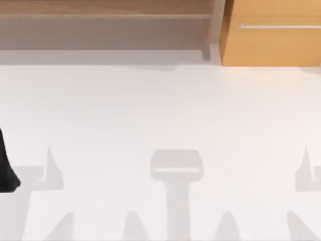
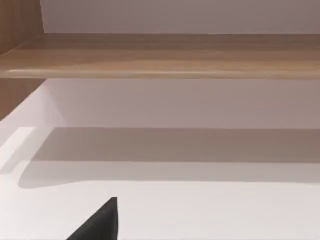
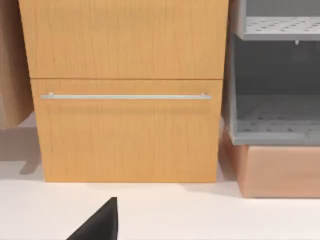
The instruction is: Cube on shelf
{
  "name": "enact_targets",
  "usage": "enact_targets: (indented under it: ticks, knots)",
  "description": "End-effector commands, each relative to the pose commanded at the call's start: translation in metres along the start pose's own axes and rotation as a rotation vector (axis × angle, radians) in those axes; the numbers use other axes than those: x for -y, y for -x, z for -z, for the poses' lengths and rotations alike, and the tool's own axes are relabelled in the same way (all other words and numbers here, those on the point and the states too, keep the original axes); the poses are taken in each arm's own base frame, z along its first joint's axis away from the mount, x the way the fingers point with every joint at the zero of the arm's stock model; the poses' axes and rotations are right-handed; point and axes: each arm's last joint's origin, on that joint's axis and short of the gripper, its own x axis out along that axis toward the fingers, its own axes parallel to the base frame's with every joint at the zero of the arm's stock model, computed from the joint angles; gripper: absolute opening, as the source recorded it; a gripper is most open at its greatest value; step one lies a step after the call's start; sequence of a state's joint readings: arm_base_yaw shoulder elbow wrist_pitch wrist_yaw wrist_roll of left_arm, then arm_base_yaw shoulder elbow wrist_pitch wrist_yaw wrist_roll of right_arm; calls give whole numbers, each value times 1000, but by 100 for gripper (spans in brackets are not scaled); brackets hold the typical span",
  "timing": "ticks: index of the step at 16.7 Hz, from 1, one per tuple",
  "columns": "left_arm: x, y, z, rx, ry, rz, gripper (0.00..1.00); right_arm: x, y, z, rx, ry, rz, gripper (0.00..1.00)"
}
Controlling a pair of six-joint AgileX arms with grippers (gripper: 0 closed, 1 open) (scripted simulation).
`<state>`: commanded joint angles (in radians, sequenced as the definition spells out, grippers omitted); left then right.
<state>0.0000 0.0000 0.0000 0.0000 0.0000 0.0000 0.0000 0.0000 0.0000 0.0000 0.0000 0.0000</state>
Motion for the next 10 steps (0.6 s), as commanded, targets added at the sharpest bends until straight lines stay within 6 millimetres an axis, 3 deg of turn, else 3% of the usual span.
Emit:
enact_targets:
  ticks: [5,10]
  knots:
    - [0,0,0,0,0,0,100,0,-2,-8,6,49,1,100]
    - [0,0,0,0,0,0,100,-5,-23,-40,17,274,-19,100]
